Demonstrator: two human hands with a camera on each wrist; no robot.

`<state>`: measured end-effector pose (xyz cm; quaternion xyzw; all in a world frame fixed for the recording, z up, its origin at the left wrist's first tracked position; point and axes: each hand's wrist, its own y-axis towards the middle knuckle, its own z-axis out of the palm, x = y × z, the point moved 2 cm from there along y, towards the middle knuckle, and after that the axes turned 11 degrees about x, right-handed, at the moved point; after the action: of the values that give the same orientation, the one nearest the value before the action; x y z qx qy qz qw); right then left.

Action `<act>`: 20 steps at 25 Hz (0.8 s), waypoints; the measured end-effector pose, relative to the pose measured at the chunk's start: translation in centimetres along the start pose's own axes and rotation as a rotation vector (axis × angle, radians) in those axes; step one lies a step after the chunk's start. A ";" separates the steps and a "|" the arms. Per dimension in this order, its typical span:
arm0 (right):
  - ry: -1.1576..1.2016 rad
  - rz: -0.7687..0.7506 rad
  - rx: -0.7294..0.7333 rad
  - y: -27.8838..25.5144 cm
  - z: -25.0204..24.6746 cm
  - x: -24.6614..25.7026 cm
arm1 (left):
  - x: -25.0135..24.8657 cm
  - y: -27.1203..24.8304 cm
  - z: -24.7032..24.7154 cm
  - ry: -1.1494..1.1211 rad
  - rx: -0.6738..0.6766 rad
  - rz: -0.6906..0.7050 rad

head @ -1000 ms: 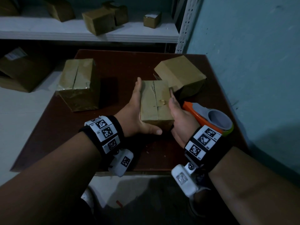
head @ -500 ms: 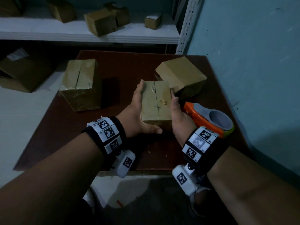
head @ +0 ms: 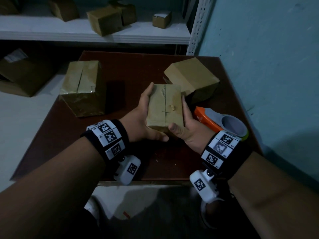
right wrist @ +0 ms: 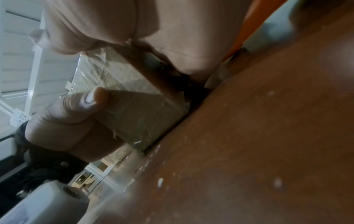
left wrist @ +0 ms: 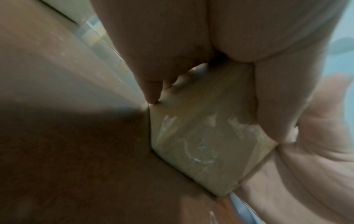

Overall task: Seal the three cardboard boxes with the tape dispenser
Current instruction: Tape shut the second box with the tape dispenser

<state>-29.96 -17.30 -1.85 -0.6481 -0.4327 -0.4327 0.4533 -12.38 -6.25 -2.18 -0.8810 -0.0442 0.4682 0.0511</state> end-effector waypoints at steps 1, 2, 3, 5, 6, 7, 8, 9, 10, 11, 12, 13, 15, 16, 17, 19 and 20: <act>0.019 -0.007 -0.004 0.2 0.0 -0.2 | -0.1 0.0 0.0 -0.008 -0.004 -0.008; 0.030 -0.015 -0.002 0.2 0.0 -0.3 | -0.2 0.0 0.0 -0.019 -0.006 -0.008; 0.031 -0.025 0.004 0.3 -0.1 -0.5 | -0.3 -0.1 0.0 -0.033 -0.006 -0.009; -0.047 -0.022 0.013 0.3 -0.1 -0.7 | -0.4 -0.2 0.0 -0.030 0.012 -0.028; -0.110 -0.014 0.003 0.3 -0.1 -0.8 | -0.3 -0.1 0.0 -0.021 0.025 -0.045; -0.159 -0.012 -0.013 0.2 -0.1 -0.9 | -0.1 0.0 0.0 -0.007 0.030 -0.059; -0.179 -0.012 -0.032 0.3 -0.2 -1.1 | 0.1 0.1 0.0 0.009 0.031 -0.072; -0.184 -0.010 -0.048 0.3 -0.3 -1.4 | 0.2 0.1 -0.1 0.019 0.032 -0.094; -0.187 -0.013 -0.056 0.4 -0.4 -1.6 | 0.1 0.1 -0.1 0.016 0.031 -0.123; -0.192 -0.009 -0.063 0.5 -0.4 -1.7 | 0.0 0.0 -0.1 -0.006 0.031 -0.145; -0.196 -0.008 -0.066 0.6 -0.5 -1.8 | 0.0 -0.2 -0.1 -0.043 0.035 -0.150; -0.204 -0.012 -0.069 0.6 -0.6 -1.7 | -0.2 -0.4 -0.1 -0.082 0.044 -0.142; -0.219 -0.017 -0.069 0.5 -0.8 -1.6 | -0.1 -0.5 -0.2 -0.150 0.057 -0.117; -0.216 -0.015 -0.056 0.4 -0.9 -1.7 | 0.0 -0.5 -0.2 -0.184 0.059 -0.110; -0.199 -0.010 -0.036 0.4 -0.9 -1.8 | 0.0 -0.5 -0.3 -0.214 0.065 -0.102; -0.165 -0.002 0.003 0.5 -1.1 -1.9 | 0.0 -0.4 -0.3 -0.227 0.059 -0.093; -0.169 0.002 0.021 0.5 -1.2 -2.0 | 0.0 -0.4 -0.4 -0.208 0.047 -0.095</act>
<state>-30.14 -18.89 -3.61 -0.6780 -0.4732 -0.3715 0.4223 -12.10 -5.83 -1.91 -0.8230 -0.0800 0.5553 0.0889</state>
